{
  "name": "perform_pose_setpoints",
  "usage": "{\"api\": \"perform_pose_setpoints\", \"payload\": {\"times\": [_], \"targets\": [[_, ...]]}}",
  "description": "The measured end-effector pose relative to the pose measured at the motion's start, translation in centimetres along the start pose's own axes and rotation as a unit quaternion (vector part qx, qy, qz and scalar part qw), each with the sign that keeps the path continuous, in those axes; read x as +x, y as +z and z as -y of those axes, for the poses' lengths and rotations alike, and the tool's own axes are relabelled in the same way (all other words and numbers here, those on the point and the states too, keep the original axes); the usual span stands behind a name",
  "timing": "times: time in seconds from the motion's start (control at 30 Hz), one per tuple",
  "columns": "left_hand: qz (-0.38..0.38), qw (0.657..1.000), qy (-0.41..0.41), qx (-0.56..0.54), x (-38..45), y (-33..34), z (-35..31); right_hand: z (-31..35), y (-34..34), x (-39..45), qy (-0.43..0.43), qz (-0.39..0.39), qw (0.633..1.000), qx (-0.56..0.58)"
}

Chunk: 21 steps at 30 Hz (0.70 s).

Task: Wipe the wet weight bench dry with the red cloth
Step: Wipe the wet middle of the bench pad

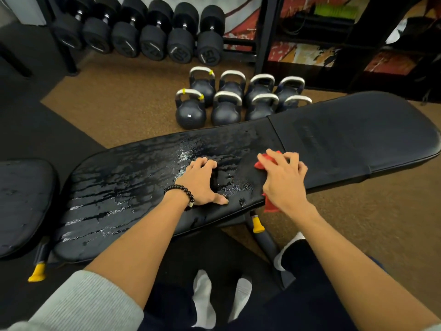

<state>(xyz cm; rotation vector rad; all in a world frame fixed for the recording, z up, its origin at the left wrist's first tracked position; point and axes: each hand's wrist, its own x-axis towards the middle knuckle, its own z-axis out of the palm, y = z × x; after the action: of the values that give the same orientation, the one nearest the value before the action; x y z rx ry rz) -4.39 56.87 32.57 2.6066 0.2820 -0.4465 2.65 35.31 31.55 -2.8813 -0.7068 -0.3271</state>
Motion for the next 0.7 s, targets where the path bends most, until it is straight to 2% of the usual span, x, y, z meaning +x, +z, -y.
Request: {"api": "perform_pose_setpoints", "payload": {"times": [0.1, 0.23, 0.3, 0.53, 0.7], "targets": [[-0.007, 1.000, 0.000, -0.006, -0.3, 0.1, 0.2, 0.5, 0.0, 0.3, -0.014, 0.026, 0.999, 0.022], [-0.011, 1.000, -0.011, -0.021, -0.6, 0.2, -0.1, 1.8, 0.5, -1.4, -0.111, 0.050, 0.992, 0.017], [-0.008, 1.000, -0.014, -0.023, -0.7, 0.1, -0.2, 1.7, 0.7, -1.8, -0.128, 0.046, 0.991, 0.000], [-0.007, 0.999, -0.016, -0.035, -0.8, 0.2, -0.2, 3.4, 0.7, -1.1, -0.081, 0.063, 0.994, 0.033], [-0.012, 0.999, -0.010, -0.036, -0.5, 0.5, 0.1, 3.2, 1.1, -1.2, -0.081, 0.039, 0.995, 0.039]]}}
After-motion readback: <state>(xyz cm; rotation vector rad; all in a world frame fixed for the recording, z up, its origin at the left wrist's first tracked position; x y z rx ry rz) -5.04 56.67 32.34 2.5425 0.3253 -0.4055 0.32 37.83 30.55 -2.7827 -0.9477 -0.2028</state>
